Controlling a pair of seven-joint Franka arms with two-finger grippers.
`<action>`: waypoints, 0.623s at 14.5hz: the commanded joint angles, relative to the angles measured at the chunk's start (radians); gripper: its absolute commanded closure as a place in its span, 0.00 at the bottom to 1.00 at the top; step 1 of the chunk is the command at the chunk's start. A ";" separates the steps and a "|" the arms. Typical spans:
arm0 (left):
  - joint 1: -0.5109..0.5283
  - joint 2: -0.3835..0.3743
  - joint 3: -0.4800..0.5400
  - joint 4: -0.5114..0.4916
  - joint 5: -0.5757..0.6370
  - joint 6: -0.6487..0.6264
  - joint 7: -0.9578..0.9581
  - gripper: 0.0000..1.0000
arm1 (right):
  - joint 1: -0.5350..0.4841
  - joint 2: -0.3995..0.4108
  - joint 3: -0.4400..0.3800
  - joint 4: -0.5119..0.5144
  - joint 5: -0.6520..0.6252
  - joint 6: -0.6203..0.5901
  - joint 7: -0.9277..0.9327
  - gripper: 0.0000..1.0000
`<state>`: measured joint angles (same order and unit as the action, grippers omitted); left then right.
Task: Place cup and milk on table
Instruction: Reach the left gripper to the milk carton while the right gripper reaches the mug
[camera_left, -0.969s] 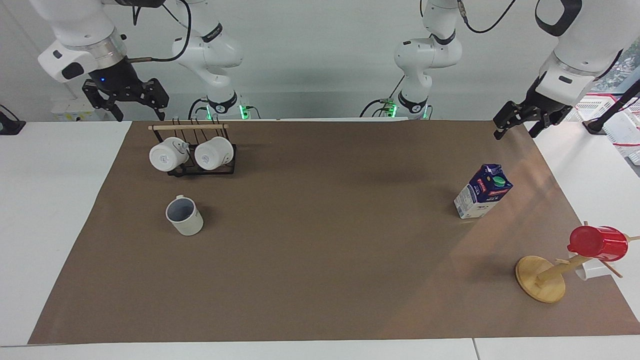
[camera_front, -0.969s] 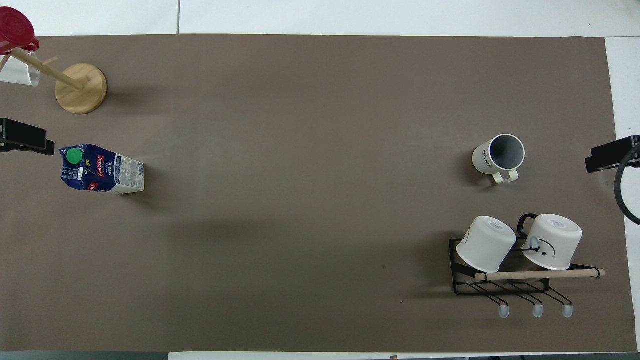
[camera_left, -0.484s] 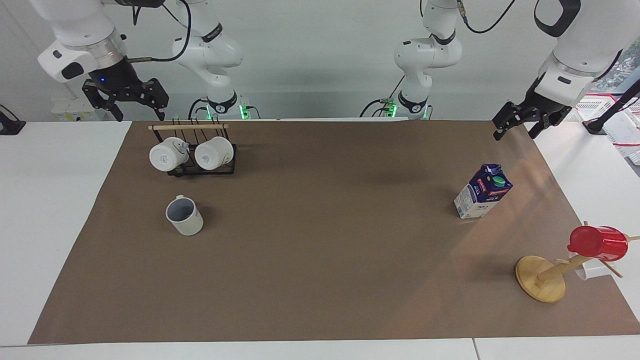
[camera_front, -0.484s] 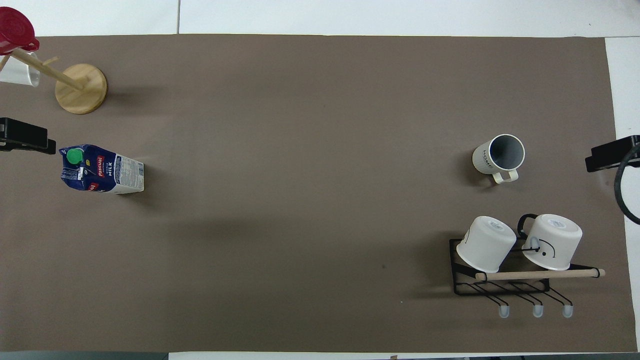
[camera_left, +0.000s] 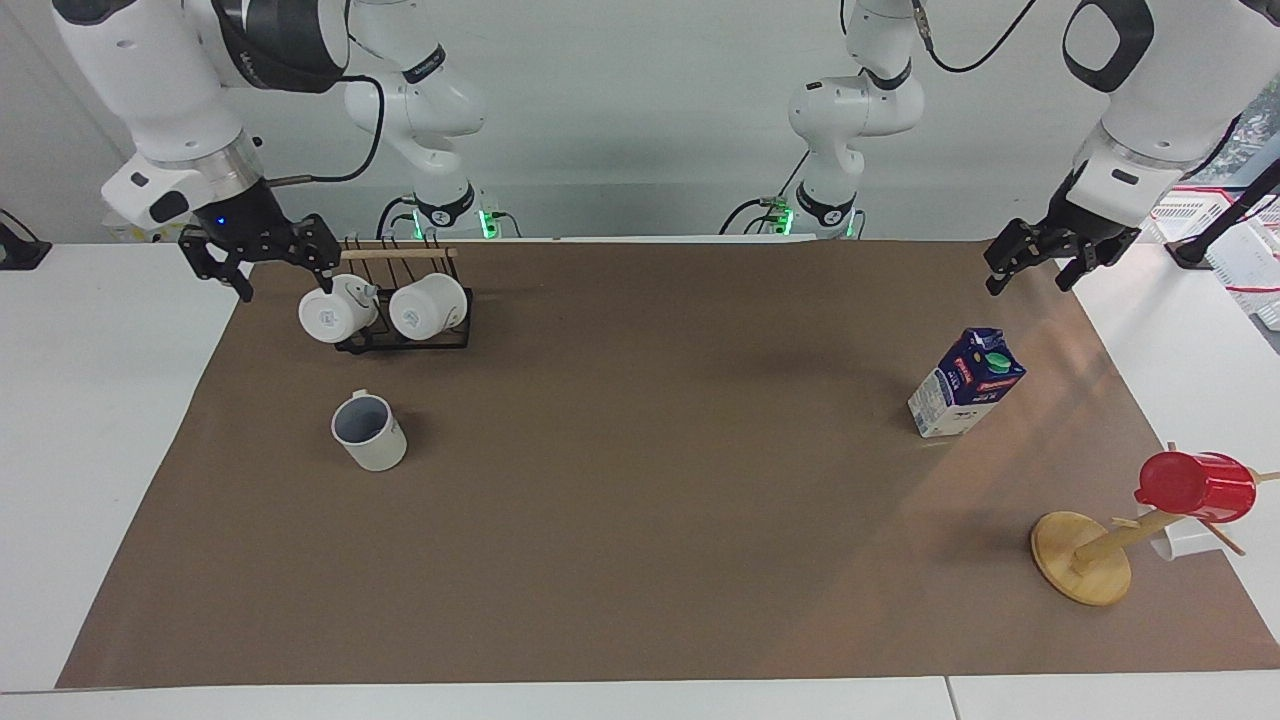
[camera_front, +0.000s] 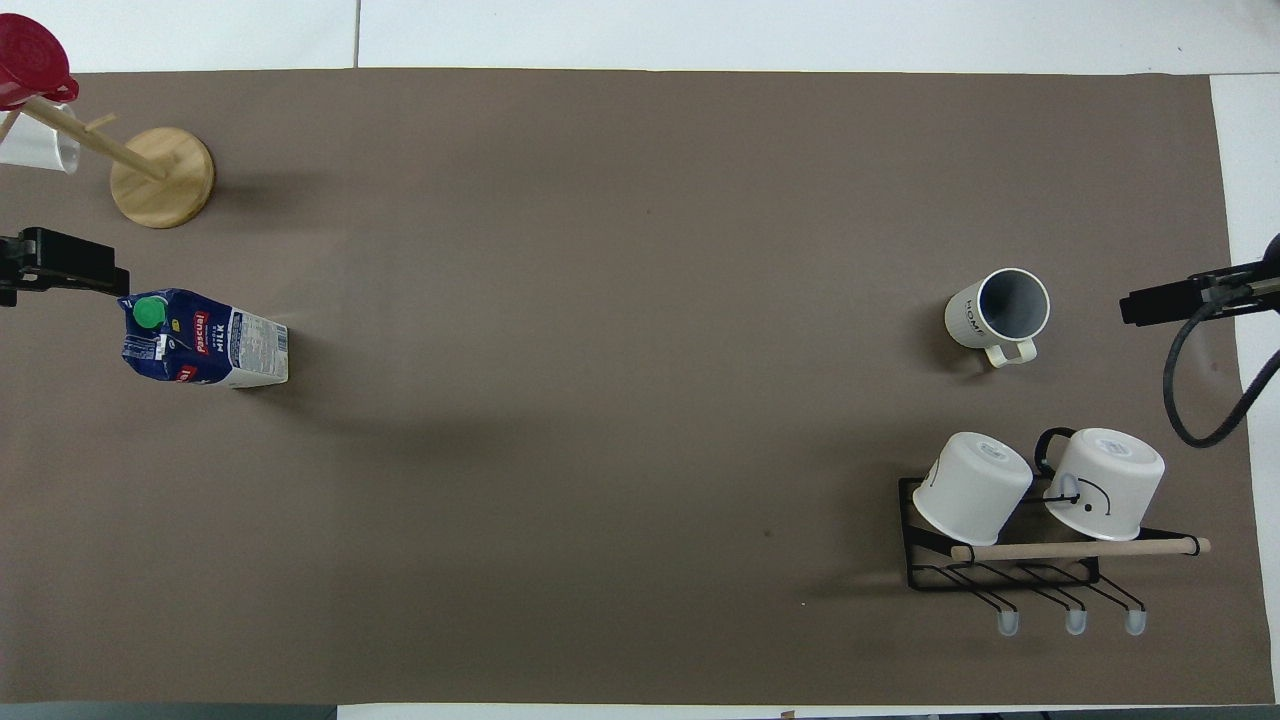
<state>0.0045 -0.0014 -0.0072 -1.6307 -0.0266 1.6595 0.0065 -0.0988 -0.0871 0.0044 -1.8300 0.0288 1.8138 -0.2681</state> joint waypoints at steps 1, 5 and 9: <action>0.006 -0.014 0.004 -0.110 -0.012 0.110 0.015 0.00 | -0.033 0.047 0.003 -0.066 0.040 0.113 -0.148 0.00; 0.009 -0.011 0.004 -0.228 -0.012 0.252 0.016 0.00 | -0.044 0.182 0.003 -0.096 0.072 0.318 -0.298 0.00; 0.025 0.005 0.004 -0.314 -0.012 0.365 0.021 0.00 | -0.038 0.243 0.003 -0.179 0.075 0.473 -0.353 0.00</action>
<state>0.0129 0.0153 -0.0034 -1.8943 -0.0266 1.9707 0.0065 -0.1325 0.1635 0.0026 -1.9619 0.0802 2.2368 -0.5702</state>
